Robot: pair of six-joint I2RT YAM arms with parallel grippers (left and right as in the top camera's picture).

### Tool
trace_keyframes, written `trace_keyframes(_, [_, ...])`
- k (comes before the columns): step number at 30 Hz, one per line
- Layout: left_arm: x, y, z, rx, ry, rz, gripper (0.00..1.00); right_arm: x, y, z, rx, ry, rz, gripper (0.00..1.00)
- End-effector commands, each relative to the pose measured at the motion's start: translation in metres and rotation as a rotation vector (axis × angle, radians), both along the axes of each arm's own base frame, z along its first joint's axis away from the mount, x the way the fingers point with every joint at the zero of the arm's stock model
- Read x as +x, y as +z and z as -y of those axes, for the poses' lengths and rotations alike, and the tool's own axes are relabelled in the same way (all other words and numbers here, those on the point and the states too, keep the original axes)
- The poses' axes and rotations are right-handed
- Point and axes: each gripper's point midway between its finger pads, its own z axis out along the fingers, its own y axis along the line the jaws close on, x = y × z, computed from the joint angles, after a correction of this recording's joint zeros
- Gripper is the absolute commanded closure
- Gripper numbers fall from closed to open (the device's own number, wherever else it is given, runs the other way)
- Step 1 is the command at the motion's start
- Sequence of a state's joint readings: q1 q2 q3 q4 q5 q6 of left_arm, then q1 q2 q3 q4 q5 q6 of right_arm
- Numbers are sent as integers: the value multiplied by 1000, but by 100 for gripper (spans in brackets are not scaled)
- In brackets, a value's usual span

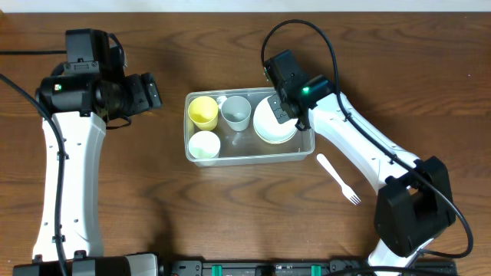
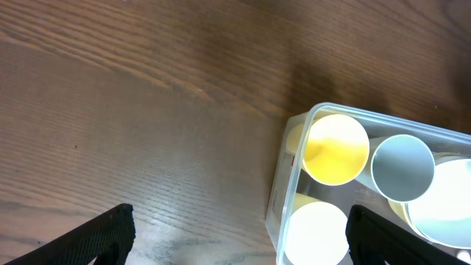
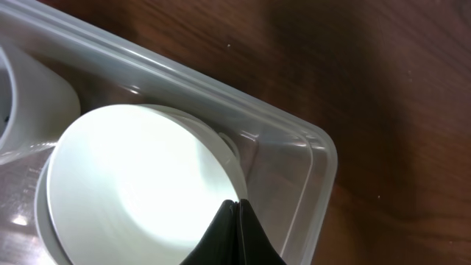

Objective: Pack container

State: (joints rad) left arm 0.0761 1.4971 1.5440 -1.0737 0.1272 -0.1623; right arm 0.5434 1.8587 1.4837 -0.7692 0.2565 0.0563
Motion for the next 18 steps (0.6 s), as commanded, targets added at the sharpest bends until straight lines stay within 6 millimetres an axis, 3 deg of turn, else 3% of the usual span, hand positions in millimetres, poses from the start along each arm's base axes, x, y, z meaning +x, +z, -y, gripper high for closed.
trace_keyframes(1, [-2,-6,-2,-1,19,-20,9,2,0,0,5,10,-6,99])
trace_keyframes(11, [-2,-6,-2,-1,19,-20,9,1,-1,1,2,9,-9,98])
trace_keyframes(15, [-2,-6,-2,-1,19,-20,8,1,-1,1,-2,15,-11,80])
trace_keyframes(18, [-2,-6,-2,-1,19,-20,9,1,-1,2,-8,20,-8,78])
